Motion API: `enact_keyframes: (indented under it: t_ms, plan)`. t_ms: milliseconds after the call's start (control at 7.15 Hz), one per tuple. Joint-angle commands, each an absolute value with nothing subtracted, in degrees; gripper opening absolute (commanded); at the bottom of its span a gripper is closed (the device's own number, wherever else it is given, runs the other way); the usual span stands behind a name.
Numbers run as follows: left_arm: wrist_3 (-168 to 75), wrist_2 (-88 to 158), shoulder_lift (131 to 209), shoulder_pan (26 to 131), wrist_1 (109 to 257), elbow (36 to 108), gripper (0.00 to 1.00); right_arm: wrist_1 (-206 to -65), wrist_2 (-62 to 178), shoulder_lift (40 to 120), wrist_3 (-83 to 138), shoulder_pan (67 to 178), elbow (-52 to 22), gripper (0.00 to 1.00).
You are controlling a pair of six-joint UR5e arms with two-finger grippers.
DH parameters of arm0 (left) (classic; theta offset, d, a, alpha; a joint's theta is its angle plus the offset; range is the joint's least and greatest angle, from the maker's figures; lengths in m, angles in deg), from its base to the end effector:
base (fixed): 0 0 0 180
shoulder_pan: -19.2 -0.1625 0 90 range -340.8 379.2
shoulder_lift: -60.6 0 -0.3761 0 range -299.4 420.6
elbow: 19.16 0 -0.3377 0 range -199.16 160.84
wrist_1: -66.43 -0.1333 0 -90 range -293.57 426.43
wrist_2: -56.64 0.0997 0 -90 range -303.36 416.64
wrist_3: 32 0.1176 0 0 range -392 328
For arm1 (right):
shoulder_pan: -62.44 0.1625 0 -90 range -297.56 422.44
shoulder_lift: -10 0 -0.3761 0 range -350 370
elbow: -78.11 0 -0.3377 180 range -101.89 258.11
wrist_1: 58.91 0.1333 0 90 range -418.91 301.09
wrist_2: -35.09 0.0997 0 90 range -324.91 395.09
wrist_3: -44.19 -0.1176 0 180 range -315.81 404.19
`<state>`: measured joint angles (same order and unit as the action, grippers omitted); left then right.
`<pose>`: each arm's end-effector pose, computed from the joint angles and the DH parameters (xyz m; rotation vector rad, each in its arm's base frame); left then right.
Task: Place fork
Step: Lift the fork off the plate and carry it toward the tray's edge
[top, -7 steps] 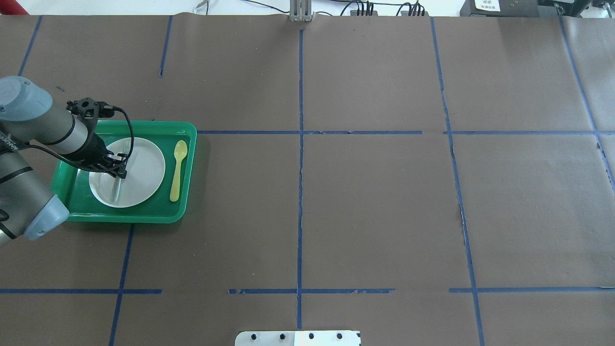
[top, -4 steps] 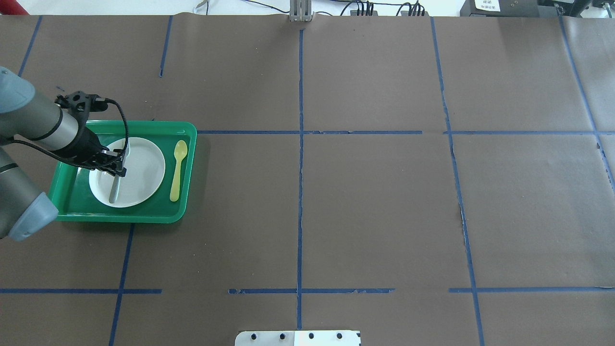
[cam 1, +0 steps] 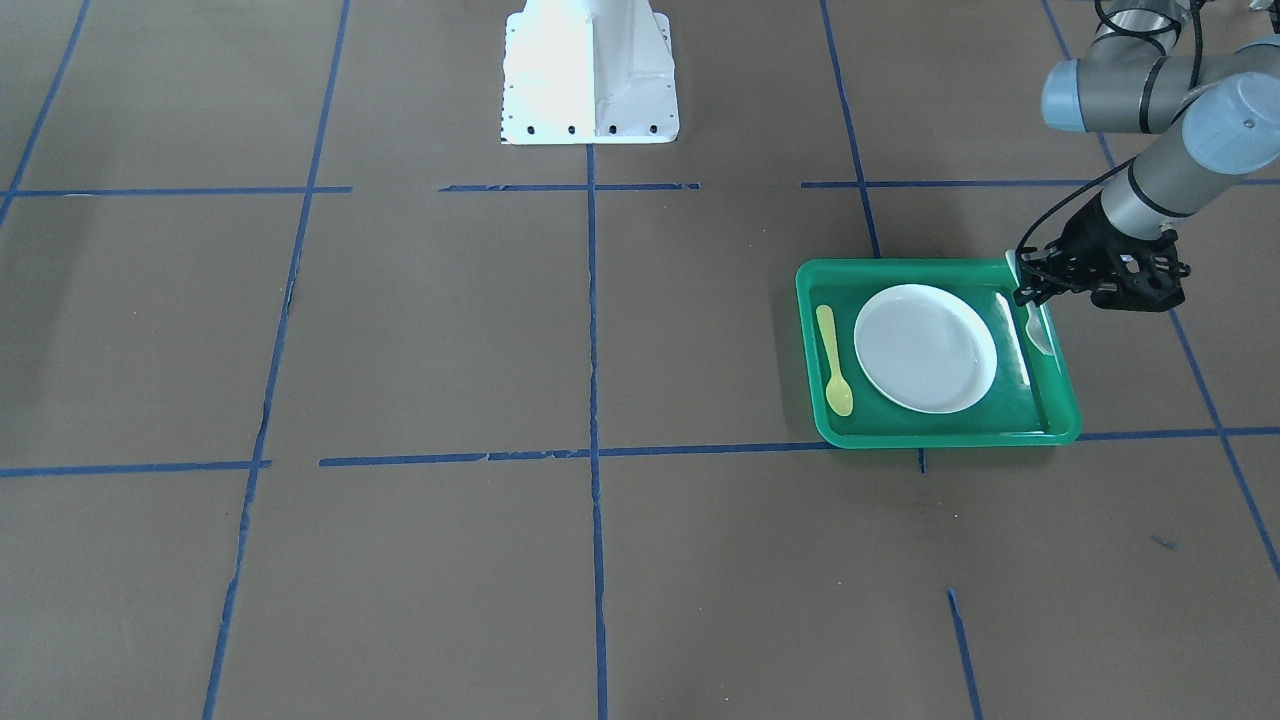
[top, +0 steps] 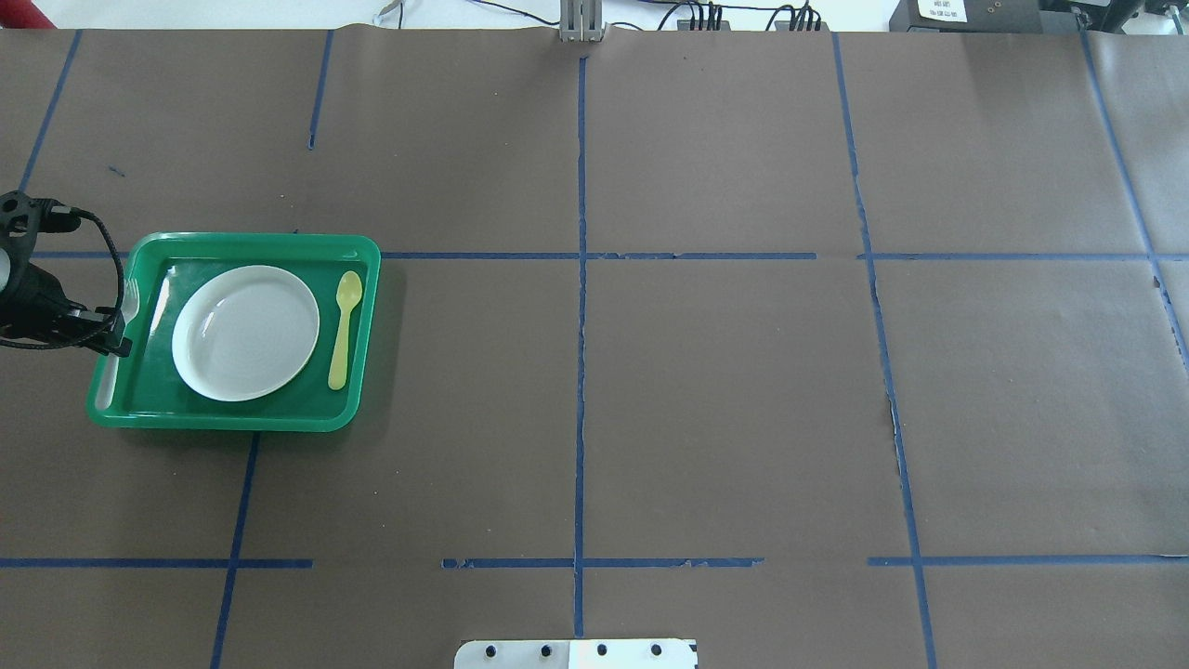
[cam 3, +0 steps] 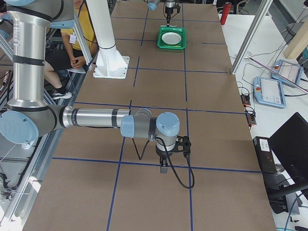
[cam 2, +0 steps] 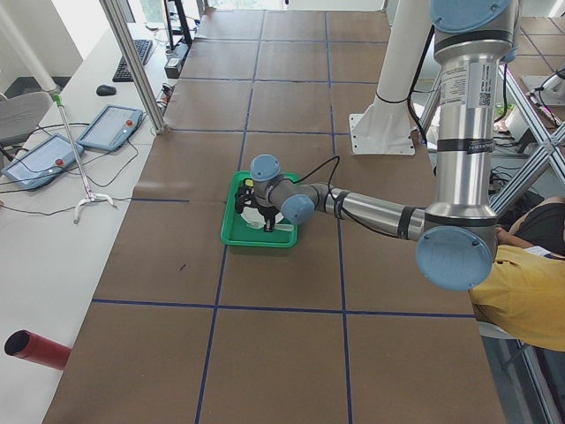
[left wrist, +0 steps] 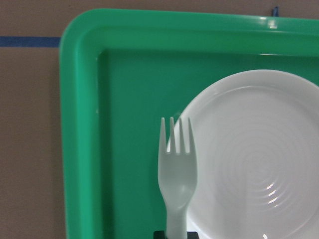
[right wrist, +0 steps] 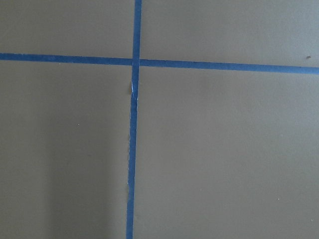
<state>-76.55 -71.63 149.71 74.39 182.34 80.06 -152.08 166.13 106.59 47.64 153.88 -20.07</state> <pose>0.2145 -0.4144 0.5099 0.0289 0.8641 0.0402 0.0659 -0.3901 0.6182 0.0042 -0.7167 -0.0237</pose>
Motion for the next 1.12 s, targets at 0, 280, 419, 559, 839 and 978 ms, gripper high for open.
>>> enact_keyframes:
  t_ms: [0,280,419,559,839,978]
  plan:
    - [-80.4,-71.5,154.2,74.3,182.5,76.4,0.00,-152.1,166.1,106.6,47.6,153.8,-20.1,1.00]
    - [-79.9,-71.4,155.1,74.2,182.8,73.7,0.00,-152.1,166.1,106.6,47.6,153.8,-20.1,1.00]
    - [-79.6,-71.3,155.0,74.2,183.0,73.2,0.00,-152.1,166.1,106.6,47.7,153.8,-20.1,1.00]
    - [-79.1,-69.2,155.6,74.2,183.1,71.9,0.00,-152.1,166.1,106.6,47.6,153.8,-20.1,1.00]
    - [-79.1,-68.6,157.6,74.2,183.1,69.4,0.00,-152.1,166.1,106.6,47.6,153.8,-20.1,1.00]
    - [-79.1,-68.6,157.9,74.2,183.1,68.9,0.01,-152.1,166.1,106.6,47.6,153.8,-20.1,1.00]
